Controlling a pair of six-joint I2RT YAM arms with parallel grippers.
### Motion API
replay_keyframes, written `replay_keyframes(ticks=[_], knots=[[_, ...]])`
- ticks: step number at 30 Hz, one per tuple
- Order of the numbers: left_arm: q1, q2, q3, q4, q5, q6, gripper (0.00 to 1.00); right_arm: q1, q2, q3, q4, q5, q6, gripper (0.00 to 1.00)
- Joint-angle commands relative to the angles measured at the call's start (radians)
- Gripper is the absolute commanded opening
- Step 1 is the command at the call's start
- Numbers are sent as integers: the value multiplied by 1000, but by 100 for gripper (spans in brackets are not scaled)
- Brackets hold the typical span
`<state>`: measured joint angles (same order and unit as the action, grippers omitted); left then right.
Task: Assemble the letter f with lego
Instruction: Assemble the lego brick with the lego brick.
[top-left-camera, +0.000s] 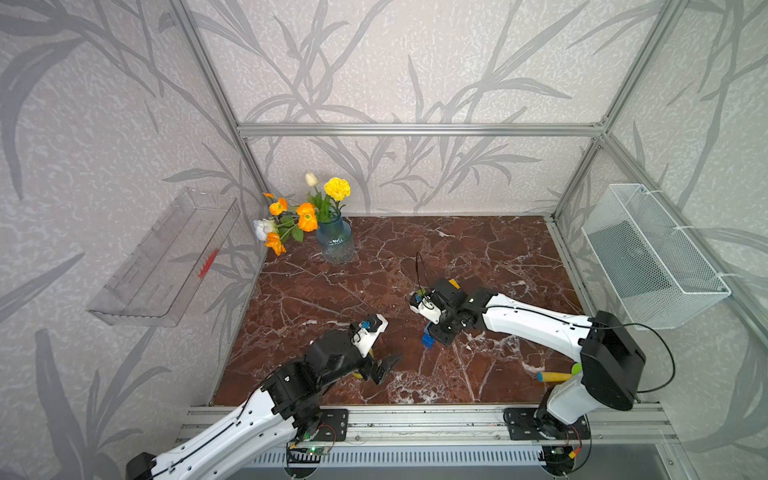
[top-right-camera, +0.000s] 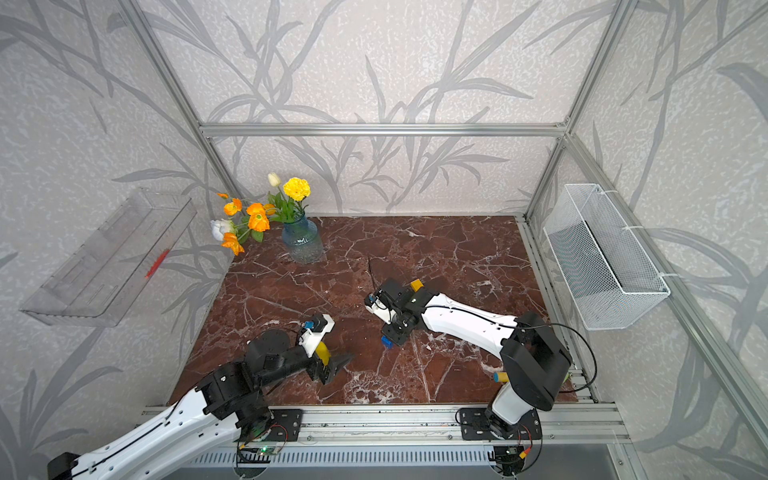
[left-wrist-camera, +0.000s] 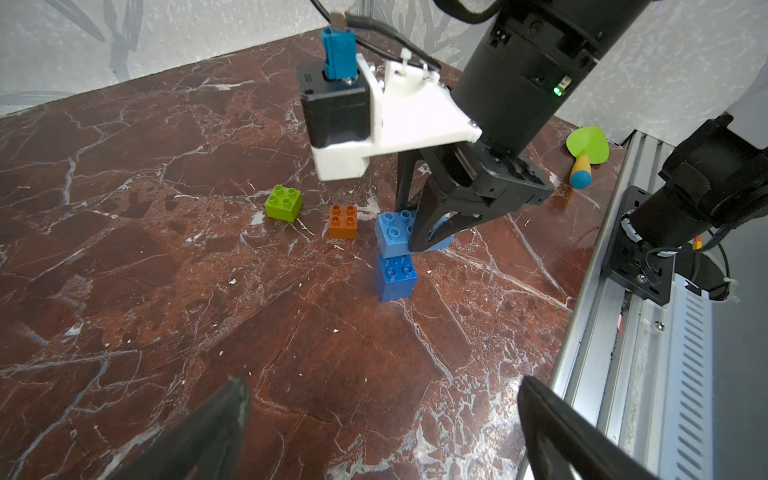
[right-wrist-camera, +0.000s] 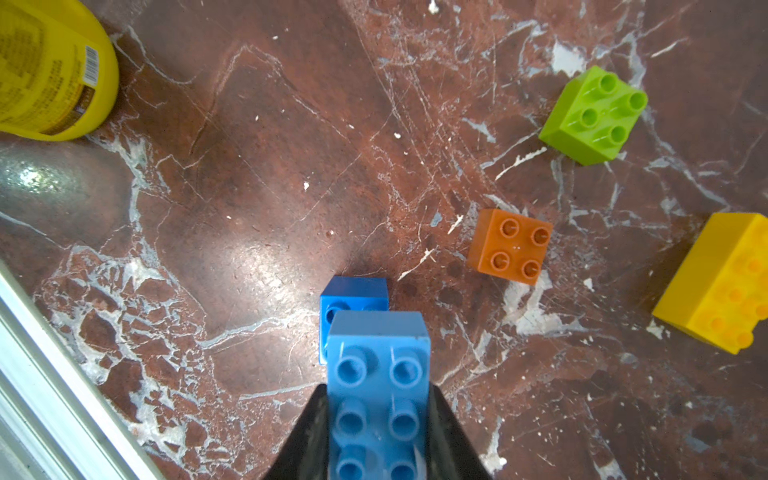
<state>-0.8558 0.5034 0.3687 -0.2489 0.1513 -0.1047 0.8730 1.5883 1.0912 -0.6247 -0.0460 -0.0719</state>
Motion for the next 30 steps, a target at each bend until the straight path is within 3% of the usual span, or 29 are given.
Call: replay_keyframes(ticks=[1, 30], knots=[[-3, 0, 0, 4, 0, 7, 100, 7, -3, 11, 8, -7, 8, 27], [-5, -6, -1, 3, 2, 6, 100, 49, 70, 32, 41, -6, 60, 26]])
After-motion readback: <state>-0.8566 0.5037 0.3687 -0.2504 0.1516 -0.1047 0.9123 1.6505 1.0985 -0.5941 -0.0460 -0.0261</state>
